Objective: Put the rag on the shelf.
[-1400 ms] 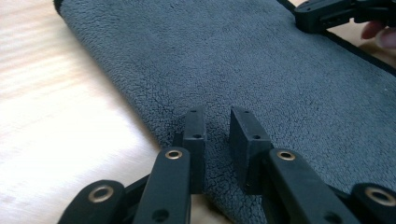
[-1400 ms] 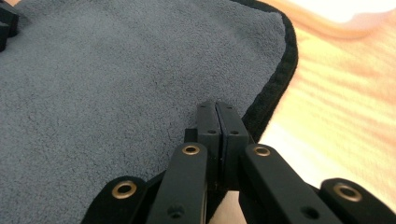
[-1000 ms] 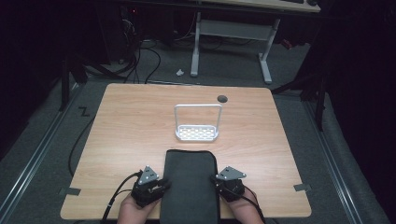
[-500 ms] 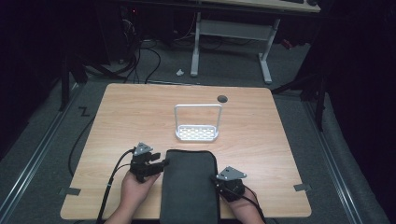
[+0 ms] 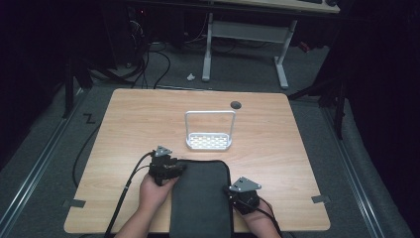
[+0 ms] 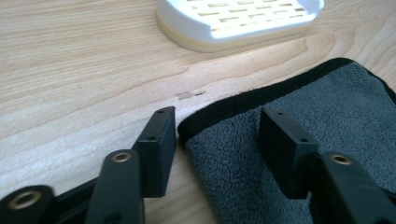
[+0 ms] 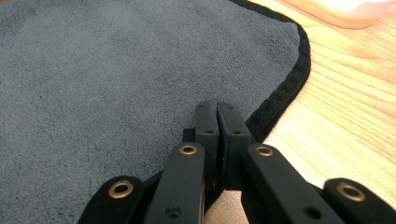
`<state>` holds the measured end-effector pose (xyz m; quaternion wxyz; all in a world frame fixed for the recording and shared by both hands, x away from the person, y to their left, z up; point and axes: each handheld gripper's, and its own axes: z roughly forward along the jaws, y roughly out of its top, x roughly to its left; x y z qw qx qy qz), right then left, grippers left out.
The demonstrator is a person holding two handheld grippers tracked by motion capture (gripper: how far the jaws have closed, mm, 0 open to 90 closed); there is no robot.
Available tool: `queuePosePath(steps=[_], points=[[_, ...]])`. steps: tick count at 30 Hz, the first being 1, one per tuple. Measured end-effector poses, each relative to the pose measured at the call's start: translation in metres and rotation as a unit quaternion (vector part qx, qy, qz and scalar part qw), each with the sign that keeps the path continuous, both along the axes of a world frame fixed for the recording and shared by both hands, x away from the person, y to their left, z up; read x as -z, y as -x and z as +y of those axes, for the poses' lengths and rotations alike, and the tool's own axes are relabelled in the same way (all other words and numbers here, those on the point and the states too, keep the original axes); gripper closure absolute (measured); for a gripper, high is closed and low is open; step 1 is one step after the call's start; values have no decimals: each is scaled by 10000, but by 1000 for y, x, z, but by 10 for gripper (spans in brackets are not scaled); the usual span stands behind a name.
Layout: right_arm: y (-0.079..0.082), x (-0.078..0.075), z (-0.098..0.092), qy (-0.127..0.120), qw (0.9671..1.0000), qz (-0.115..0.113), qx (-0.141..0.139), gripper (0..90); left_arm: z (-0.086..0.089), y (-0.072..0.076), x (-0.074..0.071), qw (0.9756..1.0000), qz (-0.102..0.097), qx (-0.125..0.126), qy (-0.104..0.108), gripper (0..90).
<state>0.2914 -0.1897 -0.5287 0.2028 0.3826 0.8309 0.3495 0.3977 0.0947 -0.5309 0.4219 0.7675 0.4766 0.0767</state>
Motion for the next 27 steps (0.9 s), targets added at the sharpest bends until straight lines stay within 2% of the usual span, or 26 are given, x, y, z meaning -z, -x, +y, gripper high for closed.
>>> queuePosePath(steps=[1, 3, 4, 6, 8, 10, 14, 19, 21, 24, 27], points=[[0, 0, 0, -6, 10000, -1, 5, 886, 1, 2, 0, 10000, 54, -15, 25, 508], [0, 0, 0, -9, 10000, -3, -2, 886, 2, 5, -1, 9999, 30, -38, -100, 541], [0, 0, 0, 1, 10000, -6, -11, 886, 3, 6, -1, 10000, 29, -17, -84, 569], [0, 0, 0, 35, 10000, -8, -27, 886, 4, 9, 1, 10000, -29, 1, -32, 612], [0, 0, 0, 13, 10000, 0, -18, 884, 4, 13, 4, 9998, -171, 111, -40, 690], [-1, 0, 0, -16, 10000, 18, 3, 876, 3, 15, 5, 9997, -215, 119, -72, 751], [-4, -4, -1, -227, 9997, 80, 65, 775, 3, 16, 5, 9996, -233, 149, -63, 793], [-29, -19, 7, -293, 9985, -150, 444, 628, 4, 15, 6, 9997, -196, 136, -16, 788], [-44, -19, 12, -197, 9979, -157, 594, 601, 5, 15, 6, 9998, -177, 129, 6, 781], [-61, -14, 17, -144, 9967, 34, 796, 550, 5, 15, 6, 9998, -170, 129, 37, 776], [-69, -6, 18, -99, 9962, 194, 846, 482, 6, 15, 6, 9998, -147, 120, 68, 773]])
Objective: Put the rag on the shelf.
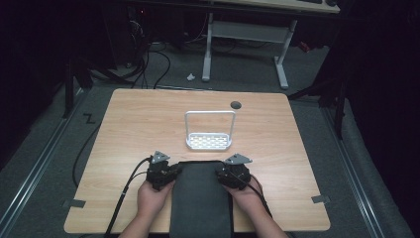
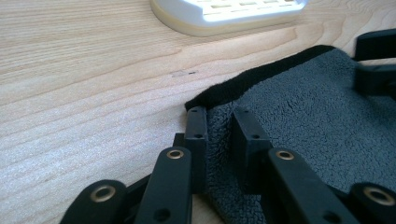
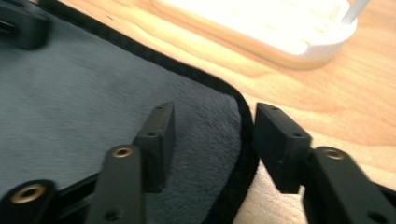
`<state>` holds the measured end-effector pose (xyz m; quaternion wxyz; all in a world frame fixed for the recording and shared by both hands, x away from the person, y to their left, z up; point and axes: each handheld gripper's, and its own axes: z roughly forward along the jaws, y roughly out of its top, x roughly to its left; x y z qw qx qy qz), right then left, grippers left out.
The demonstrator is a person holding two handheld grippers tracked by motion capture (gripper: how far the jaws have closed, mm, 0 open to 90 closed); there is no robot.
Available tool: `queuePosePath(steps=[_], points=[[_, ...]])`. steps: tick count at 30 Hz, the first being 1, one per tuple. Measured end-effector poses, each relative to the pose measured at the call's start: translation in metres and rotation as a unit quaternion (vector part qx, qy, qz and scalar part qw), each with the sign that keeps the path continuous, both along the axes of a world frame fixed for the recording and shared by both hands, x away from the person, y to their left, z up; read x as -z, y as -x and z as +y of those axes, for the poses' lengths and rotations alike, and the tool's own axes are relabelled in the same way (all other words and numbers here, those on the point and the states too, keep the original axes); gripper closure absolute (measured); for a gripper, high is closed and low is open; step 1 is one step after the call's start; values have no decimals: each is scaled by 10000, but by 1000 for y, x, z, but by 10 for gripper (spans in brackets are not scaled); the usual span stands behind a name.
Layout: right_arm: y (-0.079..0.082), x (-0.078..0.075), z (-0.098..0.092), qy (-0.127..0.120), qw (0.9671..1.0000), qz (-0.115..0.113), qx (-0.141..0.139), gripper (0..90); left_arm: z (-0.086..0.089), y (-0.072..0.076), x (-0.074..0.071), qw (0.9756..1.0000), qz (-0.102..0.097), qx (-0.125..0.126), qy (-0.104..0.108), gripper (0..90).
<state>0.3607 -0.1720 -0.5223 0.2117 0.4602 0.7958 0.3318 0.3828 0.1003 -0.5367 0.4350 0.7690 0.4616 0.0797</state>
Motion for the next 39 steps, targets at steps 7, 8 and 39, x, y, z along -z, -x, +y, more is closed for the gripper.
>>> queuePosePath(steps=[7, 8, 39], points=[[-5, 5, -5, -241, 9993, 272, 94, 475, 1, 0, 0, 10000, 9, -6, 6, 763], [-4, 6, -5, -248, 9994, 244, 86, 488, 1, 0, 0, 10000, 10, -8, 6, 763], [19, -9, -3, -664, 9965, -471, -210, 790, 7, 8, -13, 9990, -226, -98, 370, 834]])
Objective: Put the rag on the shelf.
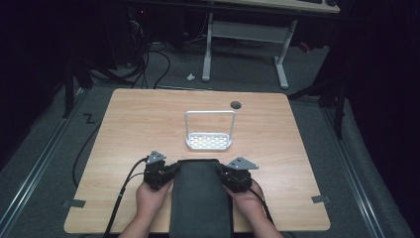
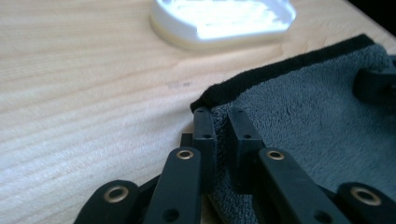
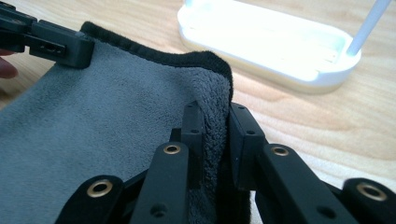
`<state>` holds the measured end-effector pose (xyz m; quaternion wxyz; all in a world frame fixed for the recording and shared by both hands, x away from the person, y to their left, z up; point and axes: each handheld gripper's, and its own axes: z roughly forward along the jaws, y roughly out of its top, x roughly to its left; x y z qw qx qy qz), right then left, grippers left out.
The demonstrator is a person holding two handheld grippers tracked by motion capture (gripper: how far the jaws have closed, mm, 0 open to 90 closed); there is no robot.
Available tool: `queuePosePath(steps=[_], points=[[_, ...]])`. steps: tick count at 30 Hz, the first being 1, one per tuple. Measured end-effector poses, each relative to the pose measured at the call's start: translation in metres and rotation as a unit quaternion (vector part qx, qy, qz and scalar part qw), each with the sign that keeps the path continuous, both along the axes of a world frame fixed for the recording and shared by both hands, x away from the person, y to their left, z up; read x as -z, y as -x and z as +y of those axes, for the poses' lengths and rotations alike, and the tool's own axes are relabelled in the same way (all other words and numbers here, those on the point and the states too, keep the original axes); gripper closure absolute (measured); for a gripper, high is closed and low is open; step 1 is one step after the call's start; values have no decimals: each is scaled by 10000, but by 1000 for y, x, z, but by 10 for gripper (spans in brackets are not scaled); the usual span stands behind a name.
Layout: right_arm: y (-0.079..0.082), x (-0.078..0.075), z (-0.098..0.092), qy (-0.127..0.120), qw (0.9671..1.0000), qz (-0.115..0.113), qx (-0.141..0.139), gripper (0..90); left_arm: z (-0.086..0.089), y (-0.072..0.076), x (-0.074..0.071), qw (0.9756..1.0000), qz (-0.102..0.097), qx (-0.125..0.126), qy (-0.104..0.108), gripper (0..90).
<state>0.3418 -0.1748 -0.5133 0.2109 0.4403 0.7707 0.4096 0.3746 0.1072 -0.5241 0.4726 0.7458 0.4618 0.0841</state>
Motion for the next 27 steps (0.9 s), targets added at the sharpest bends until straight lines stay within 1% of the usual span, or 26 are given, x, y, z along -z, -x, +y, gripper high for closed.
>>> queuePosePath(steps=[2, 3, 6, 7, 11, 14, 18, 20, 24, 27], points=[[2, -4, 0, -55, 10000, -47, 8, 787, -1, 3, -6, 9999, -116, -68, 83, 835], [2, -6, 0, -106, 9999, -29, 36, 787, -1, 3, -8, 9998, -164, -76, 98, 837], [4, -12, -1, -121, 9998, -153, 54, 788, -2, 5, -17, 9994, -328, -96, 104, 840], [5, -14, -1, -150, 9997, -179, 86, 788, -3, 5, -21, 9991, -381, -88, 138, 841], [6, -28, 1, -73, 9989, -460, 80, 788, -4, 4, -35, 9982, -526, -91, 274, 845], [7, -36, 1, -60, 9981, -596, 109, 789, -6, 4, -48, 9969, -726, -57, 288, 845], [7, -49, 0, -98, 9971, -737, 151, 788, -9, 5, -62, 9953, -922, -28, 300, 845], [7, -53, -1, -102, 9966, -806, 158, 788, -11, 5, -68, 9946, -991, -21, 294, 845], [4, -64, -2, -106, 9952, -949, 189, 788, -12, 4, -79, 9933, -1098, -31, 371, 845], [2, -71, -2, -135, 9943, -1032, 217, 788, -13, 3, -90, 9918, -1221, -25, 381, 845]])
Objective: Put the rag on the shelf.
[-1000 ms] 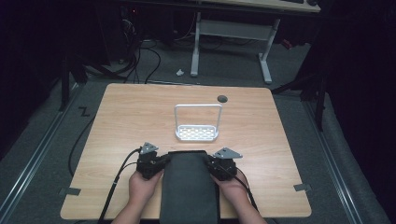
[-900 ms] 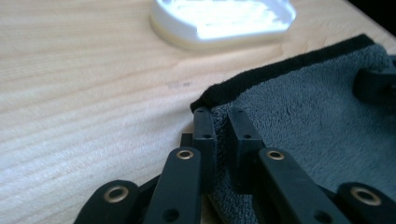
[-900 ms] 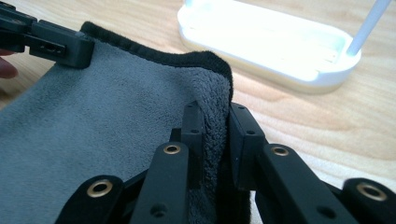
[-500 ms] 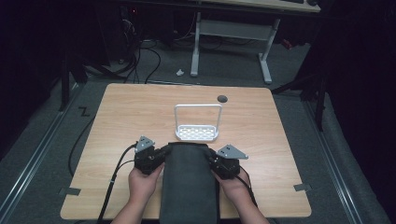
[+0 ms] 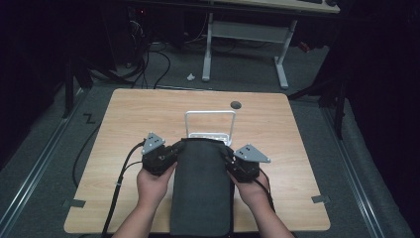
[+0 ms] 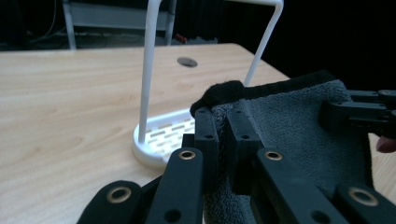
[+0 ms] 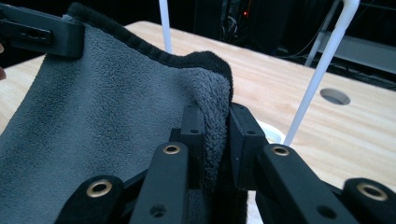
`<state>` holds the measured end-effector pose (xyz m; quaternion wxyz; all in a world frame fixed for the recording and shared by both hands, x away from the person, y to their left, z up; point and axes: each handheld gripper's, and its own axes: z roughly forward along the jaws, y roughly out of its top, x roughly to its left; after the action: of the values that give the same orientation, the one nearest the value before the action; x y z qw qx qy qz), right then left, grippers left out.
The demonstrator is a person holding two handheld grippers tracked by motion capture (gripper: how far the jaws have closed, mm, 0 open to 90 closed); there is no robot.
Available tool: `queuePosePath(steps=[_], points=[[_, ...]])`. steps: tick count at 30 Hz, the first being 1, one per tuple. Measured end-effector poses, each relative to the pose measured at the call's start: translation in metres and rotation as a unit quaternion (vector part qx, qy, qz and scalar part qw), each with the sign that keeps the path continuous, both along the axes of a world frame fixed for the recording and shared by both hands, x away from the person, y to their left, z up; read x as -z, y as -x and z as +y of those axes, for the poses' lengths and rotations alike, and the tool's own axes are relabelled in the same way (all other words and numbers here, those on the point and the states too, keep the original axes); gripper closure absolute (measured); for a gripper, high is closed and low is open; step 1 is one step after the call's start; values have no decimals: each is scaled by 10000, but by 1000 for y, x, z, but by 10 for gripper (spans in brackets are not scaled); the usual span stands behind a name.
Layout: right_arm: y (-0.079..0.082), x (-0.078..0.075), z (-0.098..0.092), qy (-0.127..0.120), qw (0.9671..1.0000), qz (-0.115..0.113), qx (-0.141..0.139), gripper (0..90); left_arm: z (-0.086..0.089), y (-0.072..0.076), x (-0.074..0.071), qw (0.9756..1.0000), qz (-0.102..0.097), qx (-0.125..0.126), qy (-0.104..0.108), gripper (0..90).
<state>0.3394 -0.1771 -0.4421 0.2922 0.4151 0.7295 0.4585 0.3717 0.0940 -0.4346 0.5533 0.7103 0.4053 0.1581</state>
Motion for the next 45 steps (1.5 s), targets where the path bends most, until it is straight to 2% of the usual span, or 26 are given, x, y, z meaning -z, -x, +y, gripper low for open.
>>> queuePosePath(steps=[4, 10, 19, 25, 39, 45], points=[[-2, -10, 0, -28, 9999, -93, 42, 788, 0, -1, -12, 9999, -151, -3, 21, 845], [-5, -28, 1, -73, 9993, -363, 43, 788, 2, -3, -30, 9993, -356, -14, 81, 845], [-9, -50, 4, -154, 9981, -597, 79, 788, 5, -6, -54, 9979, -624, -58, 150, 845], [-11, -69, 5, -194, 9968, -774, 74, 788, 6, -8, -72, 9965, -800, -81, 247, 846], [-17, -109, -1, -265, 9927, -1172, 124, 789, -1, -13, -109, 9923, -1202, -36, 285, 849], [-22, -123, -3, -238, 9911, -1301, 150, 789, -4, -22, -123, 9911, -1294, -19, 308, 849]])
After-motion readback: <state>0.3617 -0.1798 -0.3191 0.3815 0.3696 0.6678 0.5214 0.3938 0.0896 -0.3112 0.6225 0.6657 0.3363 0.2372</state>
